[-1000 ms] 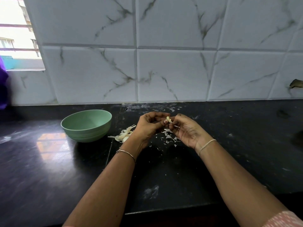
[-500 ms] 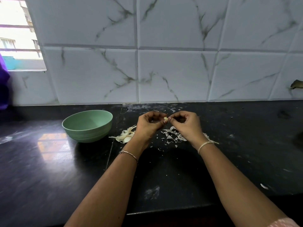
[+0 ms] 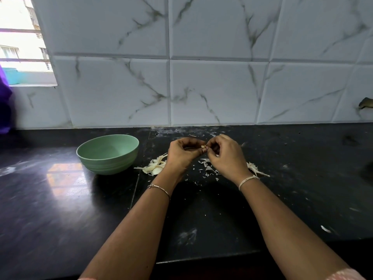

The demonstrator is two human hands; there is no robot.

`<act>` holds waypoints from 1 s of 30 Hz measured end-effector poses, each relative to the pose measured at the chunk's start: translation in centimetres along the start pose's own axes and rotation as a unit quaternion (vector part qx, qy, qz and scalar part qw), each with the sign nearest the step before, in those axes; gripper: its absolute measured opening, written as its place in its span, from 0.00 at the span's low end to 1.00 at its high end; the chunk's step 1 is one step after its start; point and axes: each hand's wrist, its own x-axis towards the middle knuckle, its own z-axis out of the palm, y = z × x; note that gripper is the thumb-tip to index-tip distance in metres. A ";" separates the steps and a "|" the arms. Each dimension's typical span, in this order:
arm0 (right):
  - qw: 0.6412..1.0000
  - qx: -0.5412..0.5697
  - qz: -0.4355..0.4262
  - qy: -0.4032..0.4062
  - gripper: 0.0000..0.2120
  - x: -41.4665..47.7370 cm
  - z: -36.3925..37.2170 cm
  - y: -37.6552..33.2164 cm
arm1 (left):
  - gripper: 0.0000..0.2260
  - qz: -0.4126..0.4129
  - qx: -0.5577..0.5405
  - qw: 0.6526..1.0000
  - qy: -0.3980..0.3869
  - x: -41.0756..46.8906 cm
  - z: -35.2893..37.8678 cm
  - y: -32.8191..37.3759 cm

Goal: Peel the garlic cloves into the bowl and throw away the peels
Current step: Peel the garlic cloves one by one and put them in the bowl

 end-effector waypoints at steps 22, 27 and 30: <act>1.000 0.002 0.028 -0.011 0.03 0.1 -0.2 -0.3 | 0.09 -0.045 0.006 0.996 0.078 0.2 0.5 0.2; 0.999 0.036 0.036 -0.003 0.02 0.1 -0.1 -0.3 | 0.08 -0.064 -0.004 0.996 0.064 0.2 0.6 0.1; 0.997 0.057 0.047 -0.004 0.02 0.1 -0.1 -0.3 | 0.05 -0.094 -0.071 0.992 0.033 -0.1 0.8 0.4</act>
